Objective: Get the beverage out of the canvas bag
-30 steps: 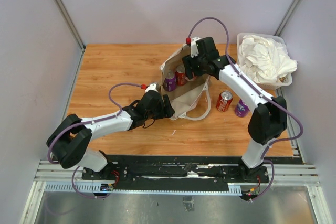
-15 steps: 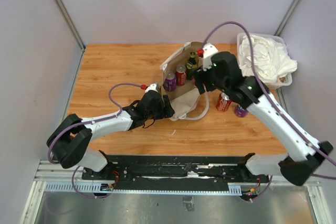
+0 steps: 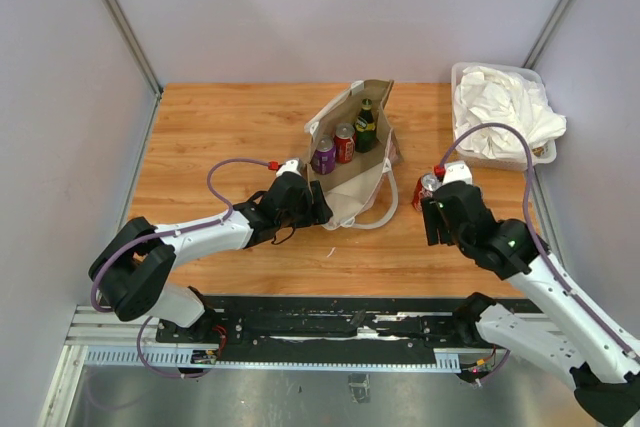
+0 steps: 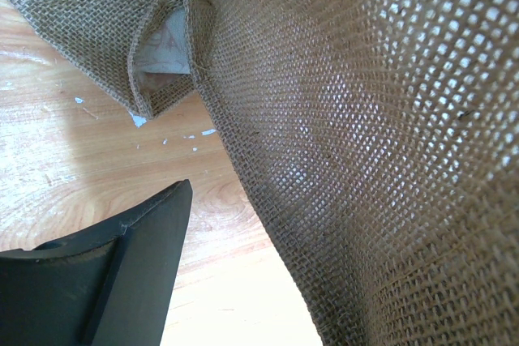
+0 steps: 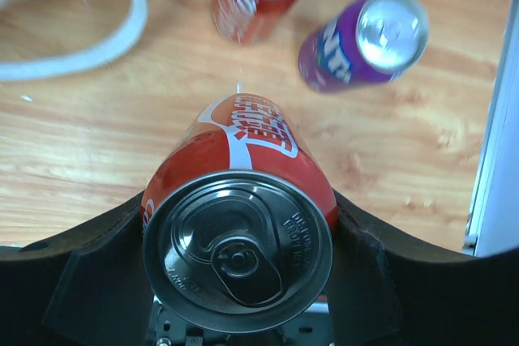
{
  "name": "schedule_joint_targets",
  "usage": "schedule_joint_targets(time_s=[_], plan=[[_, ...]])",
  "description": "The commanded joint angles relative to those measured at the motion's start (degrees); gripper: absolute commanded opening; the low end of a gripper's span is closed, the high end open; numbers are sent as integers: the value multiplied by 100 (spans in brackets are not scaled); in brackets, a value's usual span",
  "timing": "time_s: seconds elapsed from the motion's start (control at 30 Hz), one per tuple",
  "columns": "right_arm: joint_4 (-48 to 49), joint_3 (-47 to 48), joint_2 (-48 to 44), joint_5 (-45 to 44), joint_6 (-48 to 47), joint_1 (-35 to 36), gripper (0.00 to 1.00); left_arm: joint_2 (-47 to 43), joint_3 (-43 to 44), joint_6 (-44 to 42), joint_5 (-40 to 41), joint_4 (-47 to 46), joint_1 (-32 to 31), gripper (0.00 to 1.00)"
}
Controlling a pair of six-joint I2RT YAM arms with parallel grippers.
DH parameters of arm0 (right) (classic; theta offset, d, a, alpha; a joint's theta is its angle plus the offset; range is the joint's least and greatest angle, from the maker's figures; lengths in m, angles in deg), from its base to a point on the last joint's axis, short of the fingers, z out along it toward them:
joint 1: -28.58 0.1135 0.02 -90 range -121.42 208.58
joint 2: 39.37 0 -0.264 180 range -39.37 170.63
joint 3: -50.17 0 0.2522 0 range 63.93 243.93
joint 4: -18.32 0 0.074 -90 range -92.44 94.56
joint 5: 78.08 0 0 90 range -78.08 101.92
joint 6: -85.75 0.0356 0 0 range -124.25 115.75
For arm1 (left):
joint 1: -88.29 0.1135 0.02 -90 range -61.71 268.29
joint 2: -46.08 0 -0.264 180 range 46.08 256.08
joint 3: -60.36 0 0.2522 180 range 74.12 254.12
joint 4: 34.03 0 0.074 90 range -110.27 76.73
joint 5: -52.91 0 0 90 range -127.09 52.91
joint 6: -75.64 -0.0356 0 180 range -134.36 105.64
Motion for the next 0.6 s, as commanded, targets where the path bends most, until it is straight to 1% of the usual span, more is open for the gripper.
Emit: schedule_joint_targets(time_s=[0.0, 0.1, 0.2, 0.43, 0.57], plan=[[198, -458, -150, -214, 672, -175, 1, 82, -21, -67, 80, 211, -31, 77], [357, -759, -49, -122, 734, -325, 1, 82, -18, -67, 70, 204, -31, 77], [708, -1069, 23, 273, 758, -576, 1, 85, -20, -74, 70, 183, -31, 77], [1665, -1588, 251, 1212, 686, -1553, 1, 107, -25, -70, 25, 150, -32, 77], [2017, -1661, 435, 1165, 567, -1731, 1, 116, 4, -80, 25, 150, -32, 77]])
